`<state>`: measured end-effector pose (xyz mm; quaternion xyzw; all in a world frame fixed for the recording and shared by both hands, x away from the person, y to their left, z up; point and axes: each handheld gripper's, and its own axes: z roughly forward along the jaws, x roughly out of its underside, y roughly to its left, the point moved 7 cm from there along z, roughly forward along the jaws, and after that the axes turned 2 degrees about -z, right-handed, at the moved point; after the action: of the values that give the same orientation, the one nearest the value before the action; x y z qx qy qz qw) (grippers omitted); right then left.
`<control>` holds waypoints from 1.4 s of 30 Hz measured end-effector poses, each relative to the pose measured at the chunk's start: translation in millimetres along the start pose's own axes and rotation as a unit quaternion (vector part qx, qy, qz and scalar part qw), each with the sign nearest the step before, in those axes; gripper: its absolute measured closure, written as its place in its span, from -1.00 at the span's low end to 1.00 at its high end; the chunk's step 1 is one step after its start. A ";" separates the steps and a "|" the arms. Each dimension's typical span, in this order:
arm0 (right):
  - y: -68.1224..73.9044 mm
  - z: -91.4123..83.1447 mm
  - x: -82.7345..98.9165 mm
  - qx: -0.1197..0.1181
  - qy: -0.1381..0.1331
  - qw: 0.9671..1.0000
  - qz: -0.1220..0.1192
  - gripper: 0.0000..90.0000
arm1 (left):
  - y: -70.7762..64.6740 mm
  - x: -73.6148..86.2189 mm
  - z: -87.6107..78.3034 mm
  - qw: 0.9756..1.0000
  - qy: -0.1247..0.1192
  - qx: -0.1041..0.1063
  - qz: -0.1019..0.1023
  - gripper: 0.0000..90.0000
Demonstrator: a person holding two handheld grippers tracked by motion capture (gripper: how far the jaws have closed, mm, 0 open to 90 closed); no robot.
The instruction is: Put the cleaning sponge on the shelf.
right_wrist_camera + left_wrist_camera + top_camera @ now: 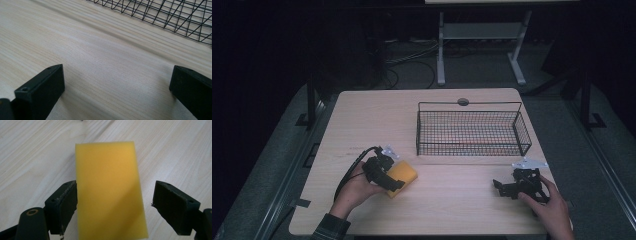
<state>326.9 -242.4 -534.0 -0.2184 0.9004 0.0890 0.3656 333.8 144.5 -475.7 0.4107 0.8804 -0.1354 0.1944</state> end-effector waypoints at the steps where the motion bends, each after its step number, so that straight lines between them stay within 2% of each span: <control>1: 0.0 0.0 0.0 0.000 0.000 1.000 0.000 -1.00 | 0.1 -1.6 1.0 1.000 0.002 -0.002 0.000 -0.57; 4: -0.1 0.0 0.0 0.000 0.000 1.000 0.000 -1.00 | 0.4 -3.5 3.4 1.000 0.009 -0.004 0.000 -0.59; 5: 0.0 0.0 0.0 0.000 0.000 1.000 0.000 -1.00 | 0.9 -5.8 6.9 1.000 0.015 -0.012 0.003 -0.59; 9: 0.0 0.0 0.0 0.000 0.000 1.000 0.000 -1.00 | 3.8 -8.5 14.5 0.999 0.028 -0.019 -0.001 -0.59; 17: 0.0 0.0 0.0 0.000 0.000 1.000 0.000 -1.00 | 6.9 -7.8 29.1 0.999 0.049 -0.020 -0.003 -0.60; 35: -0.1 0.0 0.1 0.000 0.000 1.000 0.000 -1.00 | 8.4 -4.9 39.5 0.998 0.067 -0.020 0.000 -0.58; 42: 0.0 0.0 0.0 0.000 0.000 1.000 0.000 -1.00 | 8.3 -4.8 38.7 0.998 0.063 -0.020 -0.002 -0.53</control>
<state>326.9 -242.4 -534.0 -0.2183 0.9004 0.0890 0.3657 352.0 131.1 -508.6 0.4123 0.8944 -0.0919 0.1470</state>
